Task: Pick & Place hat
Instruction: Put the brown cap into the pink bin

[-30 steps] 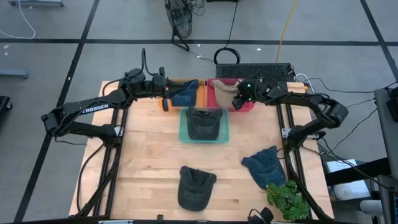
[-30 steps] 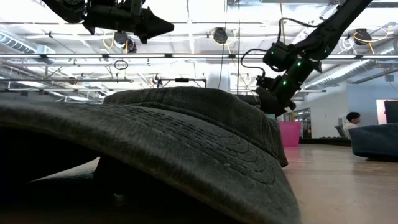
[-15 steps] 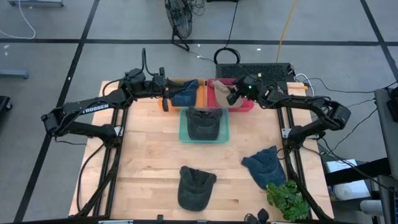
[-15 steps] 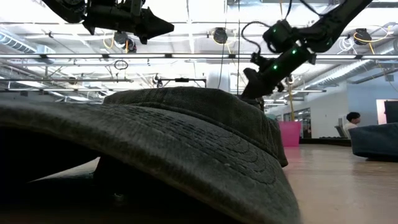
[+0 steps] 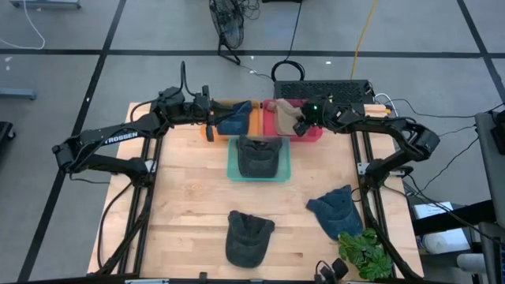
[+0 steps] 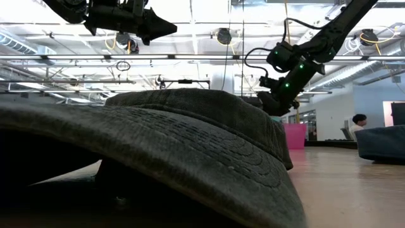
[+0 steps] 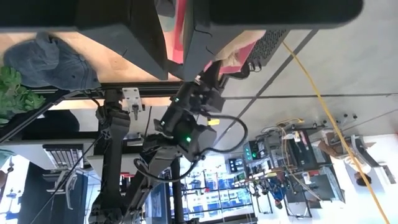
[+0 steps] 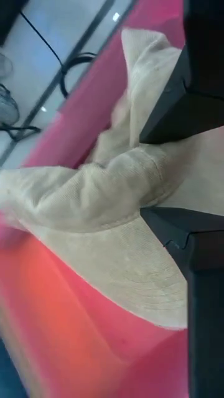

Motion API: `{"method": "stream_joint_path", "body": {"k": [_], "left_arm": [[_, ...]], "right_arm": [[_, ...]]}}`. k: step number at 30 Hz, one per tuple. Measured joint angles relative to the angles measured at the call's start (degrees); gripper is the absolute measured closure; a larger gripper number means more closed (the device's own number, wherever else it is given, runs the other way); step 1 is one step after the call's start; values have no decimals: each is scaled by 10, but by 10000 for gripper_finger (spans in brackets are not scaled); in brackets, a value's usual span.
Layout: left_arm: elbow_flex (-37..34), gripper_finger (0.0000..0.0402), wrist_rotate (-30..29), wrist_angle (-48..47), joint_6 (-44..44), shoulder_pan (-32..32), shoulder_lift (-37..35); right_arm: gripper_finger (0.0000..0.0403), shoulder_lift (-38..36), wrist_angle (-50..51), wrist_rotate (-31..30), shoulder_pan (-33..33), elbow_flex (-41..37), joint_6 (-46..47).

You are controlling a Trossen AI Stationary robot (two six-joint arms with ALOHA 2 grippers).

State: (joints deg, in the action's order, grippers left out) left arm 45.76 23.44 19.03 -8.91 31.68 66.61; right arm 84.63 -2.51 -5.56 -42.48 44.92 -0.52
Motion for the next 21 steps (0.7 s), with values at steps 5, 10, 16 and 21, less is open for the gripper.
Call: {"method": "stream_joint_path", "body": {"k": [5,10,16,21], "left_arm": [[0,339,0,4,-2,0,0],[0,339,0,3,0,-3,0],[0,339,0,1,0,-3,0],[0,339,0,2,0,-3,0]], "right_arm": [[248,6,-95,9,21,0,26],[248,15,-55,105,33,0,-8],[248,15,-20,-30,31,0,-30],[248,16,-49,32,26,0,-18]]}}
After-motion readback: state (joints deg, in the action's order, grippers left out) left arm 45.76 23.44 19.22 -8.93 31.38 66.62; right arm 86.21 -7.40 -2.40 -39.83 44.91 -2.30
